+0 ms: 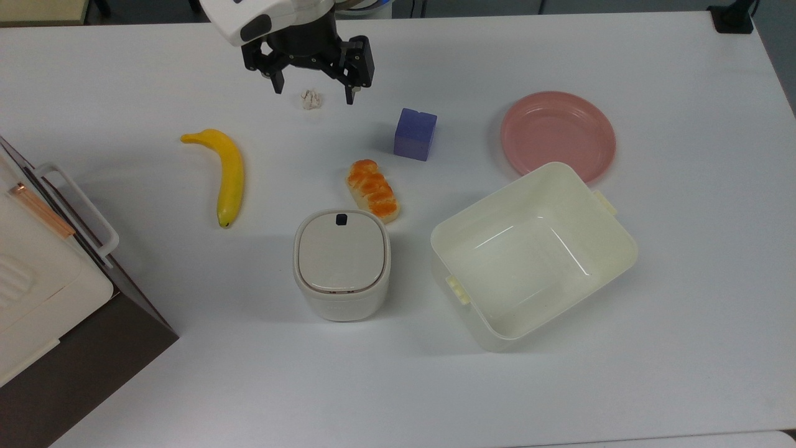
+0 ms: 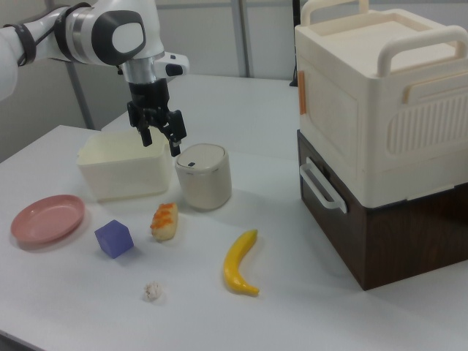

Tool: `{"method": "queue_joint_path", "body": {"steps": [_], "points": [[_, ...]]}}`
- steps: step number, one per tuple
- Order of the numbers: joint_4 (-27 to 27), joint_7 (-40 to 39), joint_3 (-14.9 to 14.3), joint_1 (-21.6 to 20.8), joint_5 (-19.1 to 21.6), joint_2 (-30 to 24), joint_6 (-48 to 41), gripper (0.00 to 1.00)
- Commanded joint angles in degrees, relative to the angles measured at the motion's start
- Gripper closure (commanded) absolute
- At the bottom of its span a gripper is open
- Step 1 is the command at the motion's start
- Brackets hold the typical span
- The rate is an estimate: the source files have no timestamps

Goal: Open the trash can
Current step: 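Move the gripper down toward the small white trash can lid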

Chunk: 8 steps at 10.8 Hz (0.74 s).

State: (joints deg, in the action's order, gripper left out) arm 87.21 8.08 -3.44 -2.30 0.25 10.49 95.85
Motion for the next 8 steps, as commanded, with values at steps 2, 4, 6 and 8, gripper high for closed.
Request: {"method": "queue_joint_path", "body": {"steps": [2,4,6,8], "points": [[0.77,-3.16,-1.04,-0.34,-0.78,-0.11,2.32,0.03],[0.77,-3.25,-1.04,-0.43,-0.6,0.5,2.32,0.14],[0.77,-5.61,-1.04,-0.34,-0.43,0.68,2.32,0.4],[0.77,-8.16,-1.04,-0.34,0.89,0.68,2.41,0.7]]}}
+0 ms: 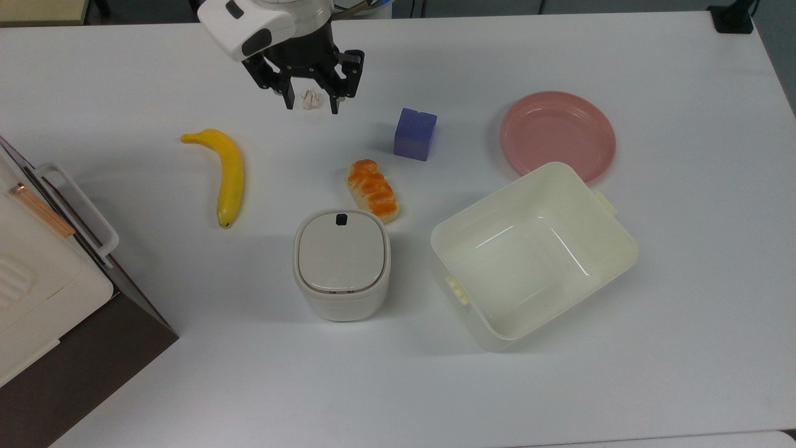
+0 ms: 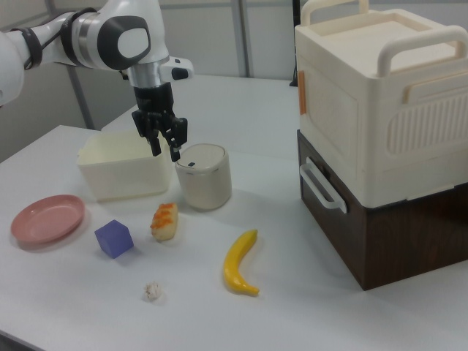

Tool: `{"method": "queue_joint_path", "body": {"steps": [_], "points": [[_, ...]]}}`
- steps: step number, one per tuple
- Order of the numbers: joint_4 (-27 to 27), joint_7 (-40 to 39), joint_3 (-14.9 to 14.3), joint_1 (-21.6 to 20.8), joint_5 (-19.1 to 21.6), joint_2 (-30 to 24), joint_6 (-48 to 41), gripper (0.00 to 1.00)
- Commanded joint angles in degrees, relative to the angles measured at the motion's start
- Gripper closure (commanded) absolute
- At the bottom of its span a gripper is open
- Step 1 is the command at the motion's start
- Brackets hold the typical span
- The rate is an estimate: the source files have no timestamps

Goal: Open the trash can
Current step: 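Move the gripper down toward the small white trash can lid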

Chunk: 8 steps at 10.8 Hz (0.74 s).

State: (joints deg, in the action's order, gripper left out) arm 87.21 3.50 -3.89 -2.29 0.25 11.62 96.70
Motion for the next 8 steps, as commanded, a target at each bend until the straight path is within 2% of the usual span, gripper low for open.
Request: {"method": "queue_joint_path", "body": {"steps": [1,2,8], "points": [[0.68,-4.03,-0.68,-0.35,1.33,-0.46,2.34,0.92],[0.68,-4.12,-0.68,-0.35,2.03,-0.46,4.35,1.0],[0.68,-5.7,-0.68,-0.35,2.21,6.39,23.16,1.0]]}}
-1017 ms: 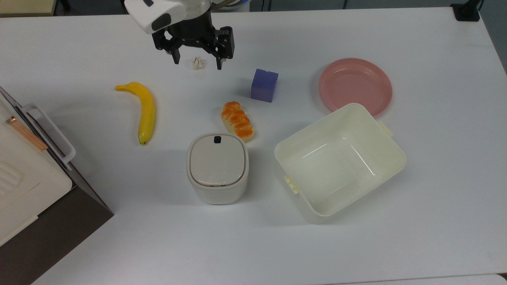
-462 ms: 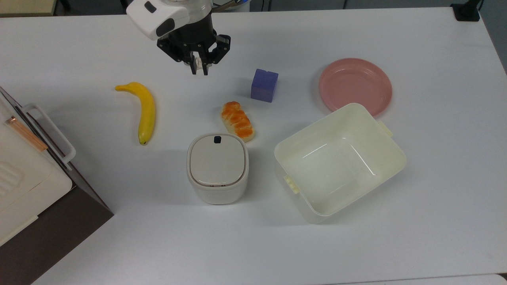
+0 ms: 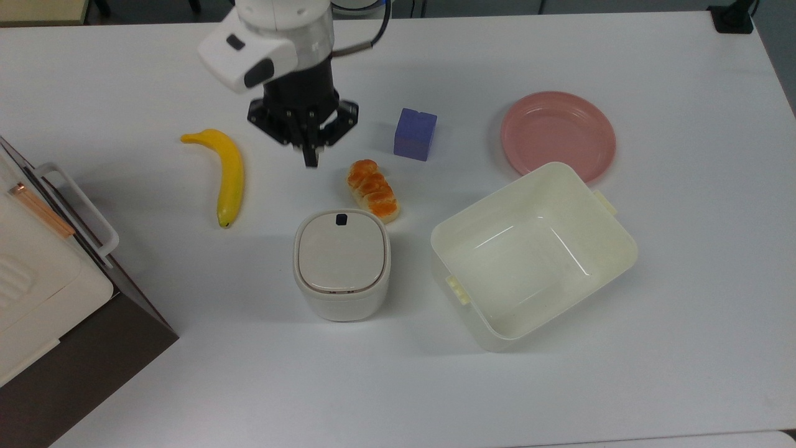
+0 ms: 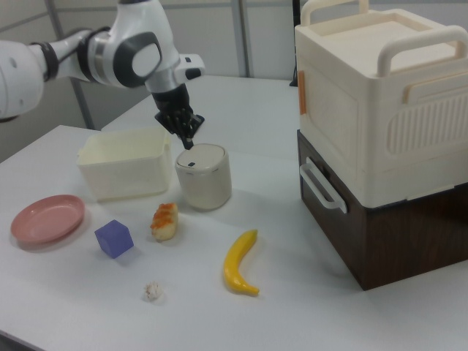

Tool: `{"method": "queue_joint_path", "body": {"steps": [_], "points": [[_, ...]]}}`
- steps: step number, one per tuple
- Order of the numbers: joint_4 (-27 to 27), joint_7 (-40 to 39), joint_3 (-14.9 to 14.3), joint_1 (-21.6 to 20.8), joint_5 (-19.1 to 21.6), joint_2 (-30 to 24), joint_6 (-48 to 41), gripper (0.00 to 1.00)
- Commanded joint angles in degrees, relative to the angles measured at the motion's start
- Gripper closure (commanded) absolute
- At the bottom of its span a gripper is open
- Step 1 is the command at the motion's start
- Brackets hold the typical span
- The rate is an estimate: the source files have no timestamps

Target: Open the trash can

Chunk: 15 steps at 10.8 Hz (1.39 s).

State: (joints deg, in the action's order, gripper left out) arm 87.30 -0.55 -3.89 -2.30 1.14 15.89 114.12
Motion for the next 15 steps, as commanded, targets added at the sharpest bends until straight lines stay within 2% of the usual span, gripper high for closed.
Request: {"method": "queue_joint_path", "body": {"steps": [1,4,9,11,13,14,15], "points": [[0.59,-1.56,-0.68,-0.52,1.15,3.6,7.06,1.0],[0.59,-1.29,-0.5,-1.13,0.62,7.04,9.97,1.0],[0.59,-0.59,-0.24,-2.8,0.18,9.68,11.74,1.0],[-0.45,-0.76,-0.32,-2.54,0.53,7.85,10.95,1.0],[-0.64,-1.37,-0.59,-1.84,0.97,3.21,4.23,0.99],[-0.2,-3.29,-0.59,-1.05,0.97,0.66,-1.3,0.77],[0.06,-4.44,-0.68,-0.7,0.88,-1.2,-6.41,0.13]]}}
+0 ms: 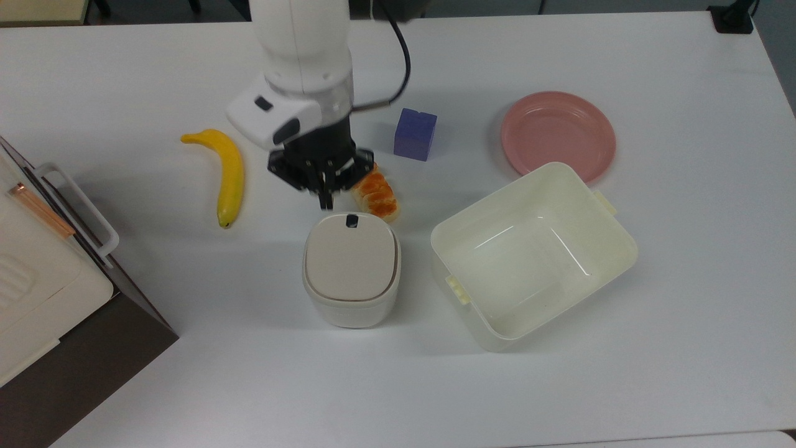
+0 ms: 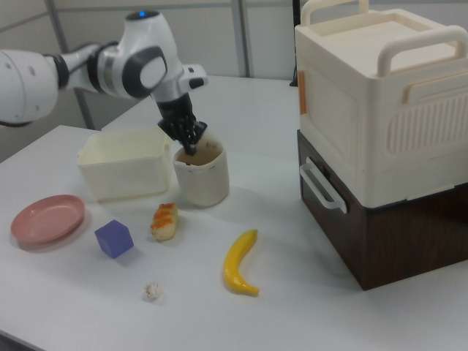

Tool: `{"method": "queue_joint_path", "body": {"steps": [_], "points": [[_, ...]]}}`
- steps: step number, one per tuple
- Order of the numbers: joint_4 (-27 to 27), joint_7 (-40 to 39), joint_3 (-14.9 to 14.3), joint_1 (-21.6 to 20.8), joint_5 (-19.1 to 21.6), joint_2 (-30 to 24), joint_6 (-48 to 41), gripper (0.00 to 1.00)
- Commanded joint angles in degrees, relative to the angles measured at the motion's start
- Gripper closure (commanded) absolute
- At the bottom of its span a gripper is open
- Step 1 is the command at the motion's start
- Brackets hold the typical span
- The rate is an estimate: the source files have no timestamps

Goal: Open the trash can
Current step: 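Raise the gripper away from the opened trash can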

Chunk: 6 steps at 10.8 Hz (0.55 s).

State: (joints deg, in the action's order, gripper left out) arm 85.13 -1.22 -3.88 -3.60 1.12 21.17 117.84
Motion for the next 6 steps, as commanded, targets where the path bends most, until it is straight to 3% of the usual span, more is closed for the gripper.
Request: {"method": "queue_joint_path", "body": {"steps": [1,6], "points": [[2.32,-3.7,-0.95,0.53,0.55,-8.23,-14.27,0.0],[2.23,-1.08,-1.84,1.14,0.72,-10.1,-19.14,0.0]]}}
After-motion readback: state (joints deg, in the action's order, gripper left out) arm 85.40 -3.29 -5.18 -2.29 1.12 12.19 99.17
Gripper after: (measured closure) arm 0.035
